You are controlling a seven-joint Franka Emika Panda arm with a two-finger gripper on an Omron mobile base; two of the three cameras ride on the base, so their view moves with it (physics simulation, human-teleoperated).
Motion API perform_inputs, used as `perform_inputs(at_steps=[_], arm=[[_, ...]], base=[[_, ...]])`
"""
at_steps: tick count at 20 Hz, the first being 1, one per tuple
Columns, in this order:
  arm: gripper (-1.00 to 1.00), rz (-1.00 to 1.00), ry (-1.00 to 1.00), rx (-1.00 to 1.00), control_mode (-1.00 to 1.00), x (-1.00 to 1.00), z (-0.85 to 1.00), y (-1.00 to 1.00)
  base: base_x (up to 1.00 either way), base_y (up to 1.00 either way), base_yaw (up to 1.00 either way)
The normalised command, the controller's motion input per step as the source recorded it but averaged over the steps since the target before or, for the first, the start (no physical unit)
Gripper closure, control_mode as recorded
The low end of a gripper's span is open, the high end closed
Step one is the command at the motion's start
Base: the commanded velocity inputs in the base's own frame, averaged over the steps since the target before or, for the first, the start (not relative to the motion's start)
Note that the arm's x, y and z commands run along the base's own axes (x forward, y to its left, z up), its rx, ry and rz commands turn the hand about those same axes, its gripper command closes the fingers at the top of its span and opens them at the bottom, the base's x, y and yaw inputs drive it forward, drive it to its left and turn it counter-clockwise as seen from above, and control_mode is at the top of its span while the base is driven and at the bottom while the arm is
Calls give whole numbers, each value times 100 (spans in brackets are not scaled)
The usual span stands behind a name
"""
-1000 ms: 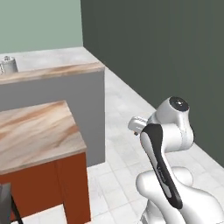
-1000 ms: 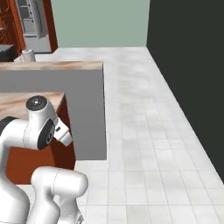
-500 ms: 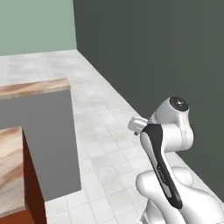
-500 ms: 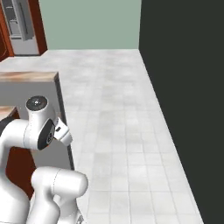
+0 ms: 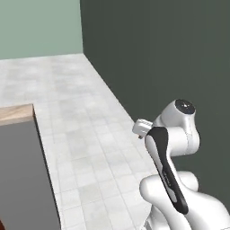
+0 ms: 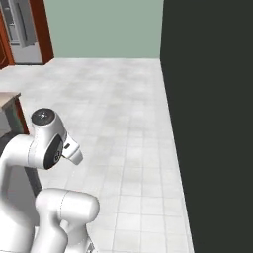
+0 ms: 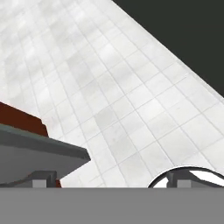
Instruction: Place the cold items (peach and lime) from the fridge in one tupperware on the dining counter. Place the warm items (kebab skewer and hot dog) in the stove area in another tupperware.
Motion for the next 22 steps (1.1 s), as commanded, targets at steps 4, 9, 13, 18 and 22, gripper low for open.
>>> perform_inputs(at_steps=[4, 9, 13, 18, 22], arm=[[-100, 0, 0, 0, 100, 0, 0, 0], [-100, 0, 0, 0, 100, 0, 0, 0], [-100, 0, 0, 0, 100, 0, 0, 0], [-100, 0, 0, 0, 100, 0, 0, 0], [-100, 0, 0, 0, 100, 0, 0, 0]], base=[[100, -37, 23], [100, -18, 22], [100, -17, 25], [99, -31, 49], [84, -32, 59]])
